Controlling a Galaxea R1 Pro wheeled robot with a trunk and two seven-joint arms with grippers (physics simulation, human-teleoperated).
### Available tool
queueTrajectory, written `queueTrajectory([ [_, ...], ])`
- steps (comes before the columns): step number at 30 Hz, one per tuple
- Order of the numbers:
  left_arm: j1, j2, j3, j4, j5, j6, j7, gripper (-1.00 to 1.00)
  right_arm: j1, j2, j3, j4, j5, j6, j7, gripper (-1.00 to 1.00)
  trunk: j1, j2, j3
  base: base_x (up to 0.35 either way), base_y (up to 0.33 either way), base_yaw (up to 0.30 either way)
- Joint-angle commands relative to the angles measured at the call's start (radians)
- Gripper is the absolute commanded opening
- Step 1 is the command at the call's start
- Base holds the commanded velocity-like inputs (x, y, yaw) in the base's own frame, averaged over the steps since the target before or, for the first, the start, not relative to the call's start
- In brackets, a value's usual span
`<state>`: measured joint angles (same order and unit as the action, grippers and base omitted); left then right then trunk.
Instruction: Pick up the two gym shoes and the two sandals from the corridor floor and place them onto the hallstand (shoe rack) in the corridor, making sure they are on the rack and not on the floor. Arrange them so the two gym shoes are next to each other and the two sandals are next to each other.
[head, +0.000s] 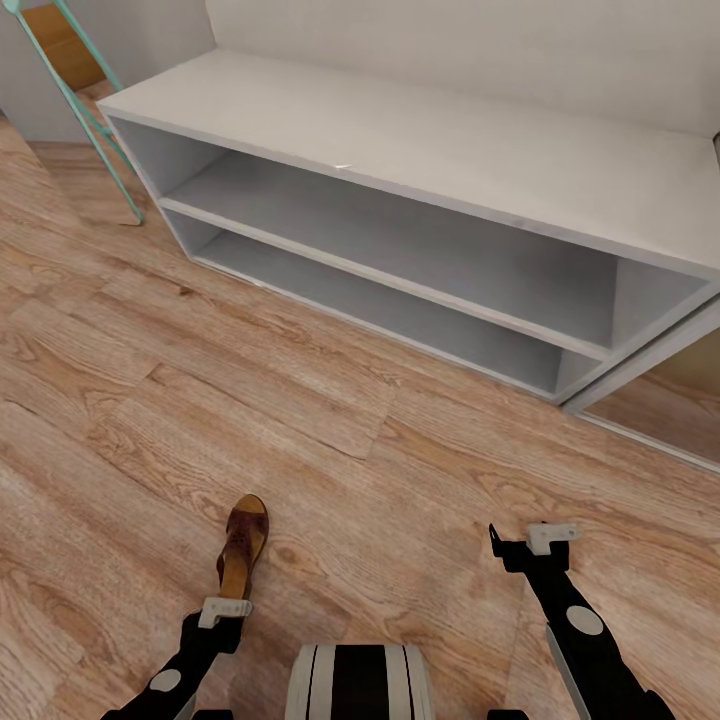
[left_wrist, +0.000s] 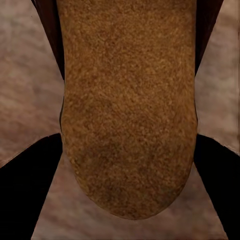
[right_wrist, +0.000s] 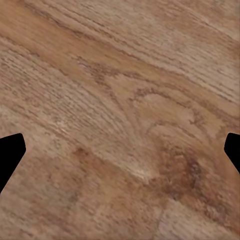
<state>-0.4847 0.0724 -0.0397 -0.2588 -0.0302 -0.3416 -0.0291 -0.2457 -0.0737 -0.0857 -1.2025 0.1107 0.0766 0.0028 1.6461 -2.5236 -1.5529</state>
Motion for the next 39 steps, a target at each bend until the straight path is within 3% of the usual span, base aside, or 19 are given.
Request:
queueTrajectory([
  [1, 0.000, 0.000, -0.003, 0.001, -0.003, -0.003, 0.002, -1.00, 0.000, 0.000, -0.001, -0.002, 0.010, 0.006, 0.000, 1.00, 0.000, 0.000, -0.001, 0.000, 0.000, 0.000],
  [24, 0.004, 0.004, -0.003, -0.004, 0.000, -0.005, 0.003, -1.00, 0.000, 0.000, -0.003, -0.003, 0.010, 0.006, 0.000, 1.00, 0.000, 0.000, -0.001, 0.000, 0.000, 0.000],
  [35, 0.007, 0.018, -0.003, -0.013, -0.002, -0.001, 0.002, -1.00, 0.000, 0.000, 0.001, -0.020, 0.011, 0.005, -0.001, 1.00, -0.005, 0.002, 0.046, 0.000, 0.000, 0.000],
  [39, 0.007, 0.048, -0.003, -0.012, -0.001, 0.006, 0.001, -1.00, 0.000, 0.000, 0.001, -0.023, 0.011, 0.005, -0.001, 1.00, -0.007, 0.003, 0.067, 0.000, 0.000, 0.000],
])
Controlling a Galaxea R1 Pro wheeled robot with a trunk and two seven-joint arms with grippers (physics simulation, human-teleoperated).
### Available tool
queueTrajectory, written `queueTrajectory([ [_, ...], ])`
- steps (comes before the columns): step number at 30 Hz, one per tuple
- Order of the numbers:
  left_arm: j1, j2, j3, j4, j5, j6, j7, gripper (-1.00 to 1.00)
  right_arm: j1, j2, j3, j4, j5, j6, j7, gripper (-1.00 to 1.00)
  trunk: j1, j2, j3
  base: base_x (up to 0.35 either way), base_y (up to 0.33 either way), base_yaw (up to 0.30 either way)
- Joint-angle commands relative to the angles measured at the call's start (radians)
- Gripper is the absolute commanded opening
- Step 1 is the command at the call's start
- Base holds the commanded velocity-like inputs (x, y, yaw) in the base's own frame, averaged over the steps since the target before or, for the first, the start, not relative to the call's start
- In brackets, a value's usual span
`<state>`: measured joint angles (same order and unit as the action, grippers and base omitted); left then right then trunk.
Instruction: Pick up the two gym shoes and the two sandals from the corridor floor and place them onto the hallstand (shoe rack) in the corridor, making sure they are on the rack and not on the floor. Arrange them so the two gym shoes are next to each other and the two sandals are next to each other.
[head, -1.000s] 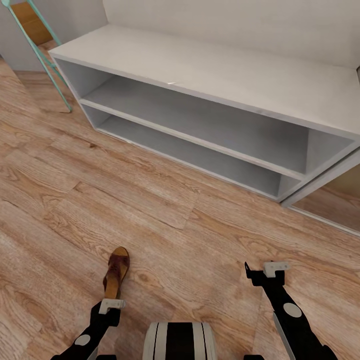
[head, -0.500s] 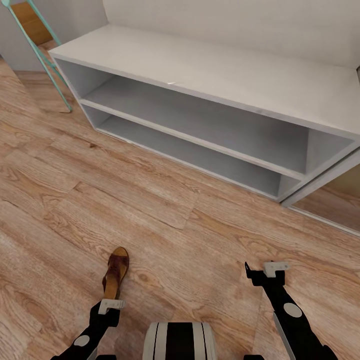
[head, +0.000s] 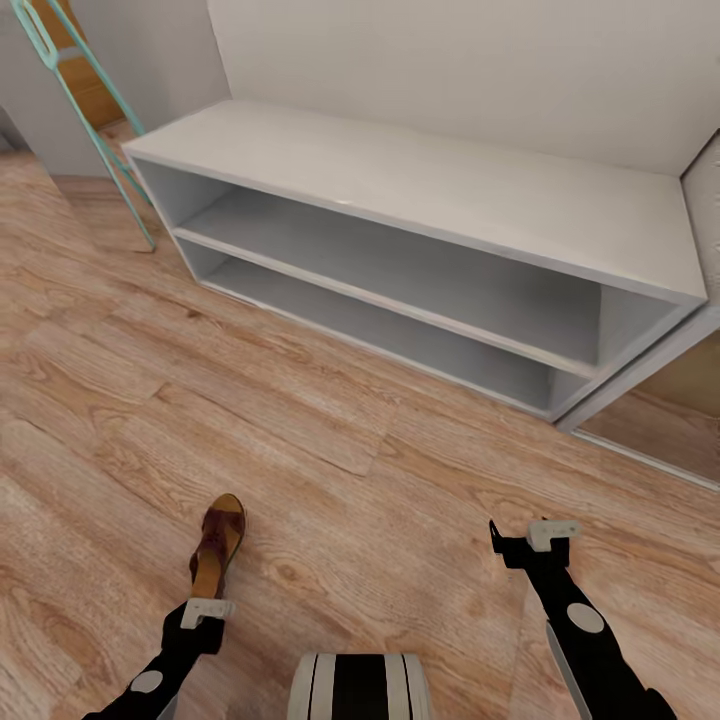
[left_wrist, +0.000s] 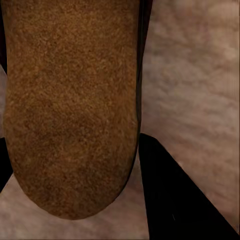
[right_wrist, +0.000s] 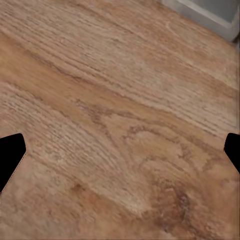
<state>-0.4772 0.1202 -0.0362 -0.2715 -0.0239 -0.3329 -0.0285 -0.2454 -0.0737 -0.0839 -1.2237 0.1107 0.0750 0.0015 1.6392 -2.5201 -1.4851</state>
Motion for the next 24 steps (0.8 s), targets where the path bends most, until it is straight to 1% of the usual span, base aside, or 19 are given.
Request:
queueTrajectory([
  [1, 0.000, 0.004, -0.006, 0.002, -0.007, -0.002, 0.001, -1.00, 0.000, 0.000, 0.000, -0.001, 0.010, 0.006, 0.000, 1.00, -0.001, 0.000, 0.005, 0.000, 0.000, 0.000],
  [4, 0.001, 0.012, -0.004, 0.007, -0.006, -0.001, 0.003, -1.00, 0.000, 0.000, 0.000, 0.004, 0.010, 0.005, 0.001, 1.00, -0.002, 0.001, 0.021, 0.000, 0.000, 0.000],
  [8, 0.002, 0.016, 0.014, 0.010, 0.007, -0.006, 0.005, -1.00, 0.000, 0.003, 0.001, 0.044, 0.012, 0.001, 0.002, 1.00, -0.004, 0.002, 0.043, 0.000, 0.000, 0.000],
  [10, 0.003, 0.016, 0.026, 0.012, 0.018, -0.008, 0.005, -1.00, 0.000, 0.004, 0.003, 0.082, 0.013, -0.001, 0.004, 1.00, -0.005, 0.002, 0.054, 0.000, 0.000, 0.000],
  [13, 0.010, 0.016, 0.042, 0.015, 0.034, -0.012, 0.004, -1.00, 0.000, 0.006, 0.008, 0.165, 0.017, -0.012, 0.006, 1.00, -0.006, 0.003, 0.070, 0.000, 0.000, 0.000],
  [16, 0.048, 0.012, 0.047, 0.007, 0.041, -0.015, 0.004, -1.00, 0.000, 0.005, 0.019, 0.212, 0.019, -0.052, 0.005, 1.00, -0.007, 0.004, 0.086, 0.000, 0.000, 0.000],
  [18, 0.061, 0.012, 0.051, 0.008, 0.043, -0.015, 0.004, -1.00, 0.002, 0.004, 0.020, 0.233, 0.020, -0.075, 0.005, 1.00, -0.008, 0.004, 0.097, 0.000, 0.000, 0.000],
  [20, 0.066, 0.011, 0.054, 0.011, 0.045, -0.015, 0.004, -1.00, 0.003, 0.004, 0.020, 0.252, 0.020, -0.090, 0.005, 1.00, -0.009, 0.005, 0.108, 0.000, 0.000, 0.000],
  [22, 0.073, 0.011, 0.057, 0.014, 0.051, -0.021, 0.004, -1.00, 0.004, 0.003, 0.021, 0.297, 0.019, -0.125, 0.005, 1.00, -0.010, 0.005, 0.119, 0.000, 0.000, 0.000],
  [24, 0.076, 0.010, 0.059, 0.016, 0.059, -0.042, 0.004, -1.00, 0.004, 0.002, 0.021, 0.340, 0.019, -0.167, 0.005, 1.00, -0.011, 0.005, 0.130, 0.000, 0.000, 0.000],
])
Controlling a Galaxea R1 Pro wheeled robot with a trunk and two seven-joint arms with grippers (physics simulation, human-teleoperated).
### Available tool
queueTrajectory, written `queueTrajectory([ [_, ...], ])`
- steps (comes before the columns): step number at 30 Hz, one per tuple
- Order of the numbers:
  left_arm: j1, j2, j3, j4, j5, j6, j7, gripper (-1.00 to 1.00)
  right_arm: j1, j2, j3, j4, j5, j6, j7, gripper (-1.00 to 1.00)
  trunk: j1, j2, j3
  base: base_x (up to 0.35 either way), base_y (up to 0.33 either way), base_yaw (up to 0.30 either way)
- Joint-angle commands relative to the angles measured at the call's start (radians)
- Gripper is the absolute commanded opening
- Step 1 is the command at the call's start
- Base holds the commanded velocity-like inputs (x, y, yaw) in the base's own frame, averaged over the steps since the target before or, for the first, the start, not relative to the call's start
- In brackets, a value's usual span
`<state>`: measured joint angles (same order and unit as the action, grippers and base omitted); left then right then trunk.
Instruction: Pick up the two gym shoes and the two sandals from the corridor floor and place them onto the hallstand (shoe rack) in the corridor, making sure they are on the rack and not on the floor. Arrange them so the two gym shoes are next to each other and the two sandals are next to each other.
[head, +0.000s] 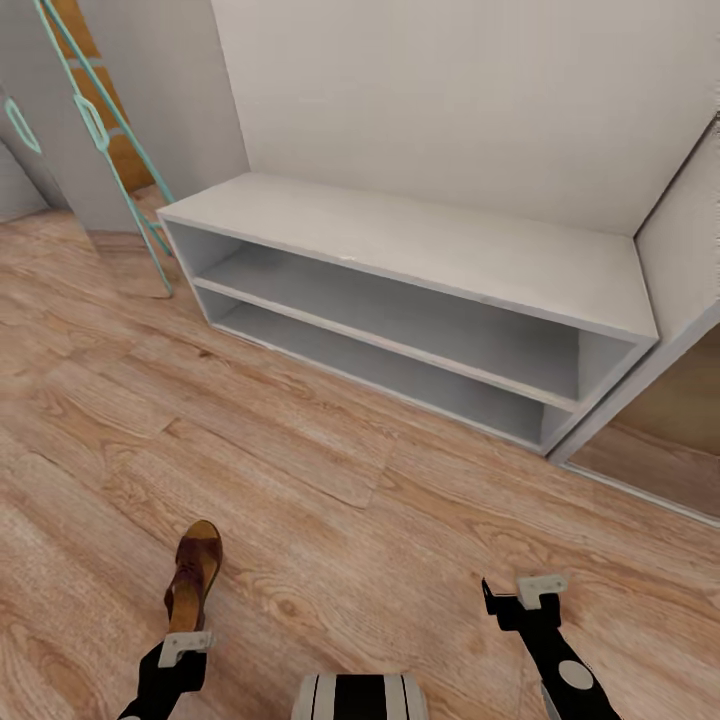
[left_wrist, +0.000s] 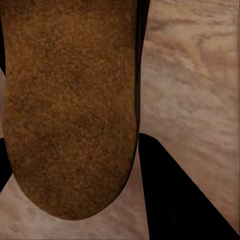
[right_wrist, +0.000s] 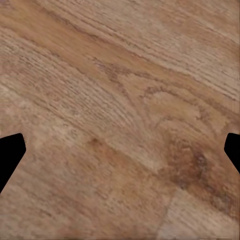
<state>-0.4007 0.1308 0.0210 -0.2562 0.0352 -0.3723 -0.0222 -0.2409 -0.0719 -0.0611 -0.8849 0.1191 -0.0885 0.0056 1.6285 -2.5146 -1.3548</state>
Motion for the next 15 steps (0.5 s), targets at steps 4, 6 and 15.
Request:
queueTrajectory([
  [4, 0.014, 0.000, 0.003, 0.008, 0.015, -0.038, -0.002, -1.00, 0.001, 0.000, -0.002, 0.073, 0.010, -0.080, 0.001, 1.00, -0.002, 0.001, 0.021, 0.000, 0.000, 0.000],
  [6, 0.021, 0.001, 0.003, 0.009, 0.020, -0.045, -0.002, -1.00, 0.001, 0.000, -0.002, 0.102, 0.011, -0.110, 0.001, 1.00, -0.003, 0.001, 0.032, 0.000, 0.000, 0.000],
  [15, 0.058, 0.005, 0.009, 0.015, 0.033, -0.061, -0.002, -1.00, 0.001, -0.003, -0.003, 0.348, 0.011, -0.318, -0.004, 1.00, -0.007, 0.003, 0.081, 0.000, 0.000, 0.000],
])
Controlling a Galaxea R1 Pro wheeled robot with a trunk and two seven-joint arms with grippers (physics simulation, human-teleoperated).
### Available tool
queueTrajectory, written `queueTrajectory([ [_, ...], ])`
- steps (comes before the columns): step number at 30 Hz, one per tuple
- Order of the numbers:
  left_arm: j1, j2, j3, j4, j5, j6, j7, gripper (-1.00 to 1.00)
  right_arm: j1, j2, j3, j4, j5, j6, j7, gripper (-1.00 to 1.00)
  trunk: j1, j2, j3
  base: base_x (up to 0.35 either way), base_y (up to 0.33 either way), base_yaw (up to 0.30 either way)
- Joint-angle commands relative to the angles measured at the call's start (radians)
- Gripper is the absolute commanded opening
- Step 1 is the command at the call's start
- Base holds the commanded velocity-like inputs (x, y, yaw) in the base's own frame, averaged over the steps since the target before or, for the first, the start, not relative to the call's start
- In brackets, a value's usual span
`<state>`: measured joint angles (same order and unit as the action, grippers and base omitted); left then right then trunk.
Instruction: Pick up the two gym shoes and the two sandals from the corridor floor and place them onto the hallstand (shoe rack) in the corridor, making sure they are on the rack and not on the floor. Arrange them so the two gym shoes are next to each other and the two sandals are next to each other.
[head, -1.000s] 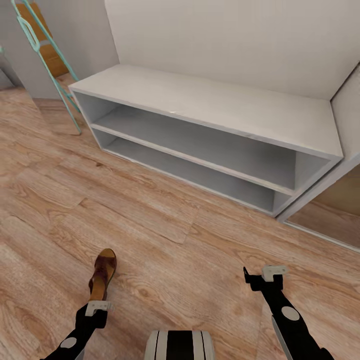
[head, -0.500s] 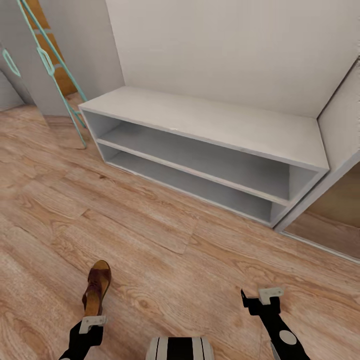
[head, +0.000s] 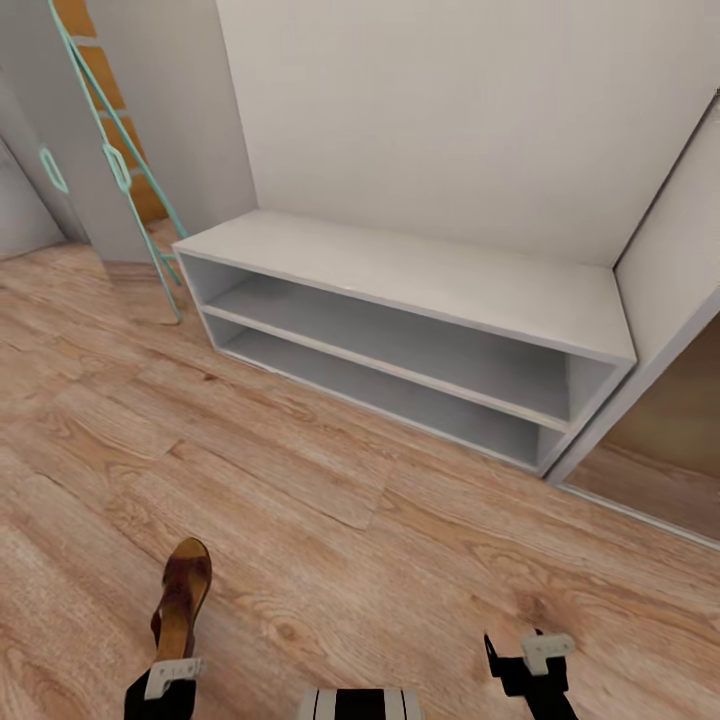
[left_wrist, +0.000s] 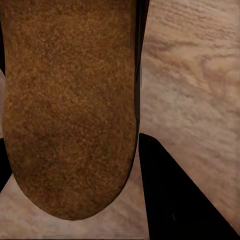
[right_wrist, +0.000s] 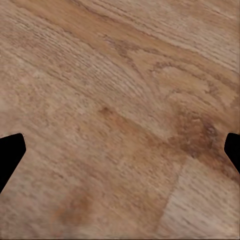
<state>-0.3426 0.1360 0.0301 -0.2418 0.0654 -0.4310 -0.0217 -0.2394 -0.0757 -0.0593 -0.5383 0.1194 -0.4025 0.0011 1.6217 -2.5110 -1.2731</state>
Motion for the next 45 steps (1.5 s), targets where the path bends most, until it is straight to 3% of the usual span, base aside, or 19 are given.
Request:
queueTrajectory([
  [1, 0.003, 0.000, 0.002, 0.000, 0.003, -0.003, -0.002, -1.00, 0.000, 0.000, -0.005, 0.013, 0.010, -0.015, -0.001, 1.00, -0.001, 0.000, 0.005, 0.000, 0.000, 0.000],
  [13, 0.016, -0.005, 0.006, 0.001, 0.001, -0.003, -0.003, -1.00, 0.000, -0.005, -0.008, 0.134, 0.008, -0.060, -0.005, 1.00, -0.006, 0.003, 0.070, 0.000, 0.000, 0.000],
  [45, 0.023, -0.009, 0.006, 0.003, 0.002, -0.003, -0.004, -1.00, -0.001, 0.005, -0.008, 0.150, 0.006, -0.059, -0.007, 1.00, -0.020, 0.010, 0.221, 0.000, 0.000, 0.037],
])
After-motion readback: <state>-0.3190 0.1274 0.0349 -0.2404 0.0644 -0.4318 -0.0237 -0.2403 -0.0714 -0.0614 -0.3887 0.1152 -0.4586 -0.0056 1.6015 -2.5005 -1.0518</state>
